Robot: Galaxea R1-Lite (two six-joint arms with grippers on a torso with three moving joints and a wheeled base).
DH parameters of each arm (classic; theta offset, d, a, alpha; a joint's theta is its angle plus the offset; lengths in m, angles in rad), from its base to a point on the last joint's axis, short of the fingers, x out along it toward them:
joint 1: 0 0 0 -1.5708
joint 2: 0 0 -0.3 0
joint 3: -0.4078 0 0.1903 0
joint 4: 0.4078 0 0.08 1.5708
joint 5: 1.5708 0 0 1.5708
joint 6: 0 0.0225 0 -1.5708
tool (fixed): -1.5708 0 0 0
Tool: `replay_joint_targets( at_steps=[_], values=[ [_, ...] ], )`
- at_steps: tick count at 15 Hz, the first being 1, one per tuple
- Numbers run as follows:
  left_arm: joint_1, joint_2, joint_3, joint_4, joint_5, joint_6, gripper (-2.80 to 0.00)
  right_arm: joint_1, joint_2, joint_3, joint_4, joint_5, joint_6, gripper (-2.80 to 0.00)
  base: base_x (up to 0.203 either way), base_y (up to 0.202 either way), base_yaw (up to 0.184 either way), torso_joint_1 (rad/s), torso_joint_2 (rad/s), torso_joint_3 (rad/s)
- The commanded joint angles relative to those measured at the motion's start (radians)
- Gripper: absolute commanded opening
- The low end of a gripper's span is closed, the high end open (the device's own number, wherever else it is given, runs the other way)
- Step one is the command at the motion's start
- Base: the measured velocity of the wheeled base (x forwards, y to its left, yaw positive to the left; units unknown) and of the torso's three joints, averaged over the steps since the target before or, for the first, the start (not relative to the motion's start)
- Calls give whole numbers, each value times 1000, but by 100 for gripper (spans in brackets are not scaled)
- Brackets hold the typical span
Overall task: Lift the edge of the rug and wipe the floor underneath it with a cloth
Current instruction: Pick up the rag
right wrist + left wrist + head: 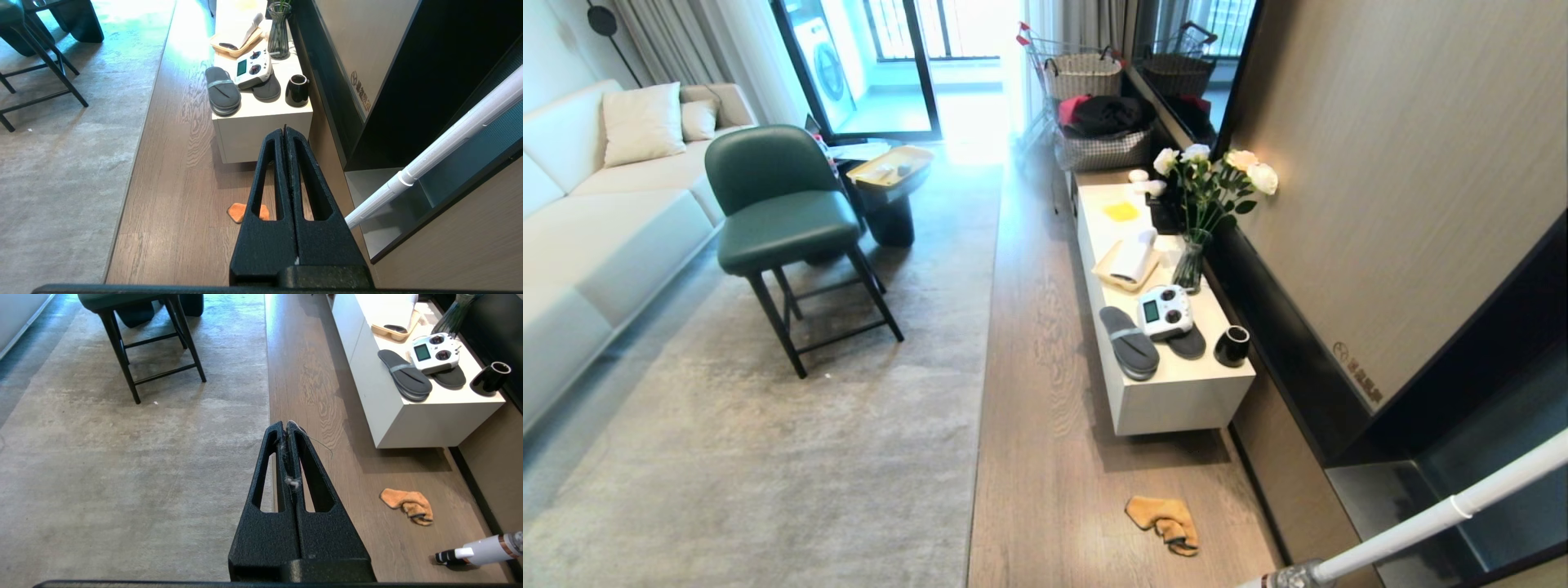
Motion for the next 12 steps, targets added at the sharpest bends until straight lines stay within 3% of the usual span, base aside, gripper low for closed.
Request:
replay_joint_targets(
  at_steps=[1,12],
  values=[
    [0,0,0,1,0,-1,-280,0,1,0,0,0,0,-280,0,0,0,0,0,0],
    [0,0,0,1,-1,-1,-280,0,1,0,0,0,0,-280,0,0,0,0,0,0]
  ],
)
